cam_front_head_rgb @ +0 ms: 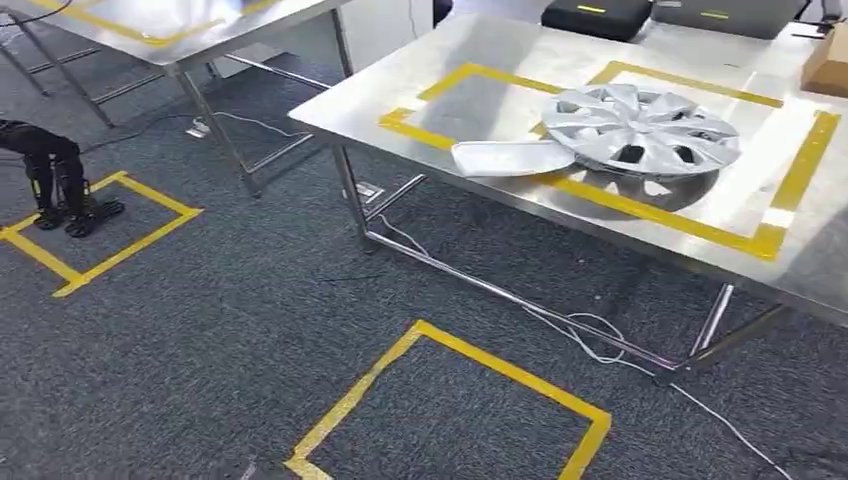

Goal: Take the parts from the cabinet and place them on the table.

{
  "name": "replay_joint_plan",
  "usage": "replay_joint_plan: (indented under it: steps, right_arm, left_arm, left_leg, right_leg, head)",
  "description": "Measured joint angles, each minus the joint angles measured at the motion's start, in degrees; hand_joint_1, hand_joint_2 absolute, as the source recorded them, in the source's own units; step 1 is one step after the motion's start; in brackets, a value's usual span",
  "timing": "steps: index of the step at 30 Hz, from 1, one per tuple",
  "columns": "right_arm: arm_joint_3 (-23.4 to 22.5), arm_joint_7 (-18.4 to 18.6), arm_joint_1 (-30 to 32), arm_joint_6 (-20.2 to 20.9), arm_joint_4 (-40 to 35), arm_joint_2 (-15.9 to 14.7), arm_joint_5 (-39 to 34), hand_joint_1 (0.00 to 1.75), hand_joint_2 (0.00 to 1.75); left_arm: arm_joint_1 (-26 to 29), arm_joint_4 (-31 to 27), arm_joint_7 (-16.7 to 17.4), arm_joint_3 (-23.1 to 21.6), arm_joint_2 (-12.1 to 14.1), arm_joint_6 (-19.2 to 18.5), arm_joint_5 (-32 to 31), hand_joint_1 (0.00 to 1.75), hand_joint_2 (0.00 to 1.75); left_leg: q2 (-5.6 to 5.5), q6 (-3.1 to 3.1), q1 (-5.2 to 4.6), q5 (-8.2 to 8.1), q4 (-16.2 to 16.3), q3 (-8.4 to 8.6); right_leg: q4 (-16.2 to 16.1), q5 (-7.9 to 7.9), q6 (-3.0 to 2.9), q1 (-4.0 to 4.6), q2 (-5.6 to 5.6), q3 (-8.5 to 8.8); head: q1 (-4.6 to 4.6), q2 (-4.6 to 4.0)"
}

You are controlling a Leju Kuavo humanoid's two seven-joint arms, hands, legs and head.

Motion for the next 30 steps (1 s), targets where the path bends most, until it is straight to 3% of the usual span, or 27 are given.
replay_joint_plan:
  steps: [1,3,4,5,6,9,10,11,12,14,15,16,17,18,19,20,21,24,25,26,27,29,30]
  right_arm:
    - [-0.8,-0.1,-0.1,0.1,0.0,0.0,-0.3,0.0,0.0]
    - [-1.8,-0.5,-0.3,0.4,0.0,0.2,-1.4,0.0,0.0]
    - [-2.5,-0.9,-0.5,0.5,0.0,0.2,-1.8,0.0,0.0]
    - [-3.0,-1.1,-0.6,0.2,-0.3,0.3,-1.5,0.0,0.0]
    - [-3.2,-1.0,-0.6,-0.1,-0.4,0.3,-0.8,0.0,0.0]
    - [-3.3,-0.1,-0.6,-0.4,-1.2,0.4,0.2,0.0,0.0]
    - [-3.3,0.3,-0.6,-0.3,-1.5,0.4,0.4,0.0,0.0]
    - [-3.3,0.6,-0.6,-0.1,-1.9,0.4,0.5,0.0,0.0]
    - [-3.4,0.7,-0.6,0.0,-2.1,0.6,0.3,0.0,0.0]
    - [-3.8,0.7,-0.4,0.5,-2.4,0.6,-0.3,0.0,0.0]
    - [-3.9,0.7,-0.3,0.5,-2.4,0.6,-0.3,0.0,0.0]
    - [-4.0,0.7,-0.1,0.5,-2.5,0.6,-0.2,0.0,0.0]
    - [-4.0,0.7,-0.1,0.5,-2.7,0.6,-0.1,0.0,0.0]
    - [-4.0,0.6,0.0,0.5,-3.0,0.7,0.0,0.0,0.0]
    - [-4.0,0.6,-0.1,0.6,-3.1,0.7,0.1,0.0,0.0]
    - [-4.0,0.5,0.0,0.7,-3.2,0.7,0.2,0.0,0.0]
    - [-4.0,0.4,0.0,0.8,-3.3,0.7,0.3,0.0,0.0]
    - [-3.9,0.3,-0.2,0.9,-3.3,0.8,0.3,0.0,0.0]
    - [-4.0,0.1,-0.2,1.0,-3.3,1.0,0.4,0.0,0.0]
    - [-3.9,-0.2,-0.2,0.9,-3.4,1.0,0.4,0.0,0.0]
    - [-3.9,-0.4,-0.1,0.8,-3.4,1.0,0.4,0.0,0.0]
    - [-4.0,-0.6,0.0,0.7,-3.4,1.0,0.4,0.0,0.0]
    - [-4.0,-0.6,0.0,0.7,-3.4,1.0,0.4,0.0,0.0]
  left_arm:
    - [0.2,0.0,0.0,0.0,0.0,0.0,0.0,0.0,0.0]
    - [0.3,0.0,0.0,0.0,0.1,0.0,0.2,0.0,0.0]
    - [0.3,0.0,0.0,0.0,0.1,-0.1,0.4,0.0,0.0]
    - [0.1,0.1,0.0,0.1,0.0,-0.3,0.5,0.0,0.0]
    - [-0.2,0.2,0.0,0.1,0.0,-0.4,0.7,0.0,0.0]
    - [0.2,0.2,0.2,0.2,0.0,-0.3,1.0,0.0,0.0]
    - [0.2,0.2,0.6,0.3,0.0,-0.4,1.3,0.0,0.0]
    - [0.3,0.2,1.4,0.3,0.0,-0.7,1.9,0.0,0.0]
    - [0.1,0.2,2.1,0.4,0.0,-1.2,2.3,0.0,0.0]
    - [-0.2,0.5,3.0,0.7,-0.1,-1.5,2.8,0.0,0.0]
    - [-0.2,0.5,3.1,0.7,-0.1,-1.6,2.8,0.0,0.0]
    - [-0.1,0.6,3.3,0.8,-0.1,-1.6,3.0,0.0,0.0]
    - [-0.1,0.6,3.5,1.0,-0.1,-1.6,3.3,0.0,0.0]
    - [-0.1,0.7,3.8,1.3,-0.2,-1.7,3.7,0.0,0.0]
    - [-0.2,0.8,4.4,1.6,-0.2,-2.2,4.6,0.0,0.0]
    - [-0.2,0.9,4.7,1.9,-0.2,-2.9,5.5,0.0,0.0]
    - [-0.4,1.0,5.0,2.2,-0.2,-3.3,5.9,0.0,0.0]
    - [-0.2,1.2,5.1,2.8,-0.3,-3.1,5.8,0.0,0.0]
    - [-0.2,1.2,5.1,2.8,-0.3,-2.4,5.6,0.0,0.0]
    - [-0.2,1.2,5.0,2.8,-0.3,-1.0,5.2,0.0,0.0]
    - [-0.4,1.2,4.9,2.8,-0.3,0.4,4.9,0.0,0.0]
    - [-0.8,1.2,4.9,2.8,-0.3,1.3,4.6,0.0,0.0]
    - [-0.8,1.2,4.9,2.8,-0.3,1.5,4.6,0.0,0.0]
  left_leg:
    - [0.16,-0.14,0.14,1.3,-0.8,0.55]
    - [0.67,-0.24,0.38,5.95,-8.5,4.52]
    - [2.33,-0.27,0.4,8.21,-13.7,7.39]
    - [5.75,-0.4,0.35,8.97,-17.3,9.44]
    - [4.88,0.5,0.3,8.42,-18.4,9.46]
    - [3.41,1.71,0.06,8.47,-17.8,8.78]
    - [2.9,2.17,0.28,8.7,-18.0,8.81]
    - [2.46,2.44,0.39,8.78,-18.0,8.72]
    - [1.91,2.7,0.39,8.86,-18.0,8.6]
    - [0.67,2.97,0.34,8.98,-18.0,8.39]
    - [0.07,3.01,0.33,9.0,-18.0,8.38]
    - [-0.63,3.01,0.33,9.01,-18.0,8.41]
    - [-1.24,2.98,0.35,9.03,-18.0,8.45]
    - [-1.99,2.87,0.4,9.09,-17.9,8.53]
    - [-2.62,2.72,0.47,9.12,-17.9,8.59]
    - [-3.1,2.38,0.44,9.15,-17.9,8.49]
    - [-3.65,2.03,0.15,9.15,-17.4,8.15]
    - [-4.7,0.79,0.69,9.87,-17.9,7.53]
    - [-4.55,0.47,0.68,9.56,-17.7,7.36]
    - [-2.13,0.22,0.45,8.46,-16.6,6.93]
    - [-0.87,0.05,0.41,6.39,-13.5,5.42]
    - [-0.2,-0.19,0.44,1.97,-4.1,0.9]
    - [-0.12,-0.23,0.43,0.94,-0.7,-0.64]
  right_leg:
    - [0.0,0.0,0.01,-0.02,-0.64,0.04]
    - [0.1,-0.12,0.25,-0.07,-1.64,0.1]
    - [0.4,-0.27,0.55,-0.07,-1.99,0.16]
    - [0.8,-0.58,1.04,0.52,-2.28,-0.07]
    - [1.5,-0.85,1.32,0.72,-2.68,-0.43]
    - [1.4,-0.97,1.93,0.61,-4.33,-0.17]
    - [1.6,-1.4,2.41,0.44,-4.16,-0.38]
    - [3.6,-3.27,2.86,0.24,-1.4,-1.12]
    - [7.4,-5.63,2.94,0.12,0.13,-2.69]
    - [17.1,-9.72,3.08,0.1,1.38,-7.01]
    - [19.8,-10.27,3.05,0.1,1.56,-8.34]
    - [19.7,-9.35,2.97,0.1,1.6,-8.41]
    - [17.1,-7.41,2.9,0.05,1.62,-7.31]
    - [12.4,-4.69,2.78,-0.05,1.84,-5.11]
    - [7.0,-2.04,2.74,-0.24,2.84,-2.51]
    - [3.5,-1.34,2.85,-0.65,5.46,-1.0]
    - [1.9,-1.89,2.7,-0.76,5.89,-0.37]
    - [2.7,-1.76,1.65,-0.17,4.92,-0.67]
    - [2.2,-1.38,1.03,-0.51,4.21,-0.56]
    - [2.0,-1.27,0.71,-0.45,3.68,-0.49]
    - [2.0,-1.21,0.31,-0.38,3.12,-0.54]
    - [2.0,-1.24,0.09,-0.13,1.52,-0.74]
    - [2.0,-1.24,0.07,-0.05,0.87,-0.81]
  head:
    - [0.04,0.0]
    - [0.07,0.0]
    - [0.02,0.0]
    - [-0.13,0.0]
    - [-0.24,0.0]
    - [0.24,0.0]
    - [0.19,0.02]
    - [0.53,0.0]
    - [0.68,0.0]
    - [0.85,0.0]
    - [0.85,0.0]
    - [0.85,0.0]
    - [0.88,0.0]
    - [0.83,0.0]
    - [0.88,0.0]
    - [0.94,0.0]
    - [0.9,0.0]
    - [0.81,0.0]
    - [0.9,0.02]
    - [0.61,0.0]
    - [0.2,0.0]
    - [0.26,0.0]
    - [0.24,0.0]
